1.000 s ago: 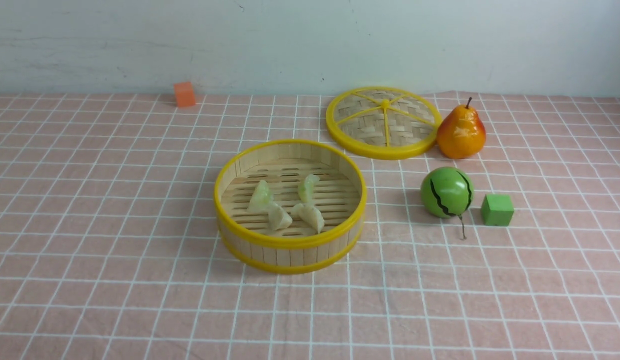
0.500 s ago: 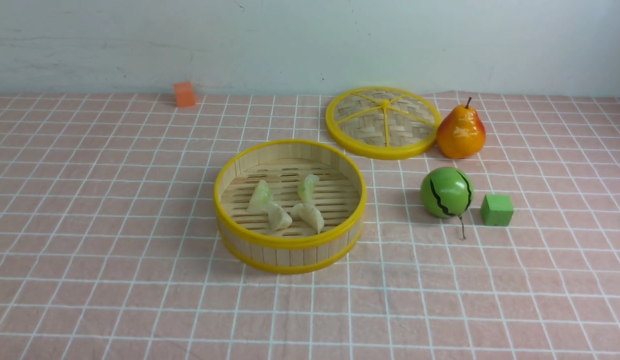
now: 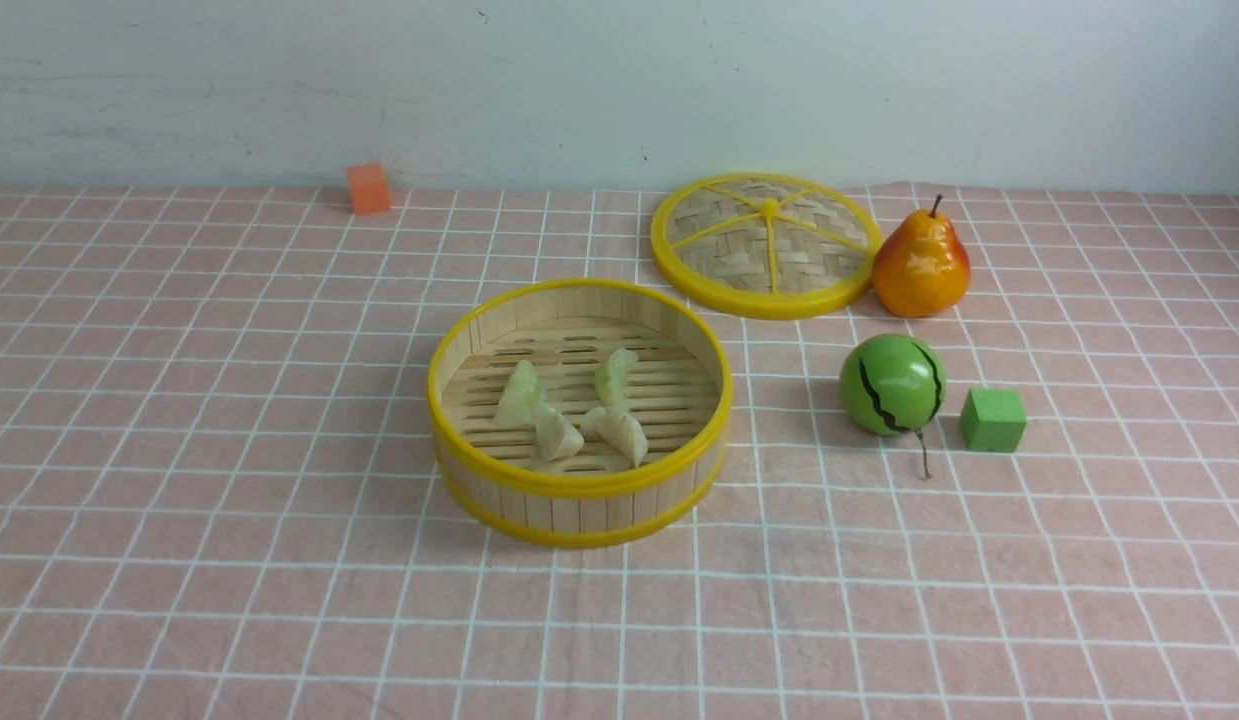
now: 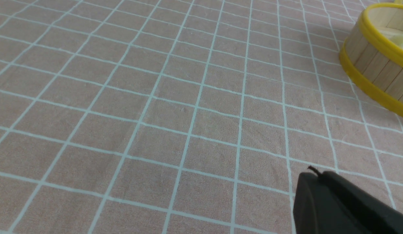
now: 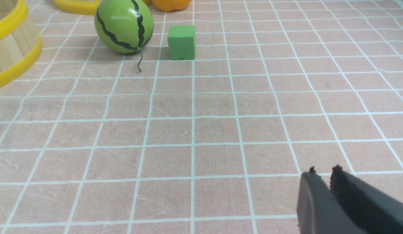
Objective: Put the dumplings into the steamer on the table with the pink tablecloth.
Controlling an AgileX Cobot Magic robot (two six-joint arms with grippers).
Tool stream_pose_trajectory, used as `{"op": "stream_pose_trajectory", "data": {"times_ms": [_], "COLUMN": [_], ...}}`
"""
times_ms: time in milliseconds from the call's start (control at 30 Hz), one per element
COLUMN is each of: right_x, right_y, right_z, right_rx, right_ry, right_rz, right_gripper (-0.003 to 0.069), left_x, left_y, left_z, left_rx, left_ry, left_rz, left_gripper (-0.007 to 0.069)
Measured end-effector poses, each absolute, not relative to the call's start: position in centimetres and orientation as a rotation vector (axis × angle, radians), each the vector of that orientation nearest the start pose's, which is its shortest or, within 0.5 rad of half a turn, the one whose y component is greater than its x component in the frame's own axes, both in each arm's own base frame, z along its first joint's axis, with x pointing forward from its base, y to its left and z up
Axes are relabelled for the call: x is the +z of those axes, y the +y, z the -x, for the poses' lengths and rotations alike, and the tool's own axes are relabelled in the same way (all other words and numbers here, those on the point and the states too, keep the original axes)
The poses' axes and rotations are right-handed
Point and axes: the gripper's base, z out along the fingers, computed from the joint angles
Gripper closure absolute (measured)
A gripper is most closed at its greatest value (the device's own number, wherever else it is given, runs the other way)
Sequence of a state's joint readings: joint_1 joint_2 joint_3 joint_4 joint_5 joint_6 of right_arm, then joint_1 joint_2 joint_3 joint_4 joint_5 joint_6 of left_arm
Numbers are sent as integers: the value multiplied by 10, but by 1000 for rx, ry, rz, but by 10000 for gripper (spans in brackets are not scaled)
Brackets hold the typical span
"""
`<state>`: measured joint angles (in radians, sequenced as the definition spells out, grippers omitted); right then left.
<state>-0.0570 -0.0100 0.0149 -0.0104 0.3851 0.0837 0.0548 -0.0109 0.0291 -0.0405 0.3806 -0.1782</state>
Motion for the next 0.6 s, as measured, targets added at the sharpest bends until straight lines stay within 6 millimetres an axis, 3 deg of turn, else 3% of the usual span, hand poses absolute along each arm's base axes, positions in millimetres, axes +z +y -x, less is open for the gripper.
{"op": "stream_pose_trajectory", "data": {"times_ms": [600], "right_x": [174], "right_y": [-3], "right_z": [-52], "right_rx": [8], "right_ry": [1869], "right_rz": [-125], "right_gripper": [552], "left_x": [170], "left_y": [-1], "left_z": [-52], "left_rx": [-114], "left_ry": [1881], "left_rz": [139], "left_gripper": [638]}}
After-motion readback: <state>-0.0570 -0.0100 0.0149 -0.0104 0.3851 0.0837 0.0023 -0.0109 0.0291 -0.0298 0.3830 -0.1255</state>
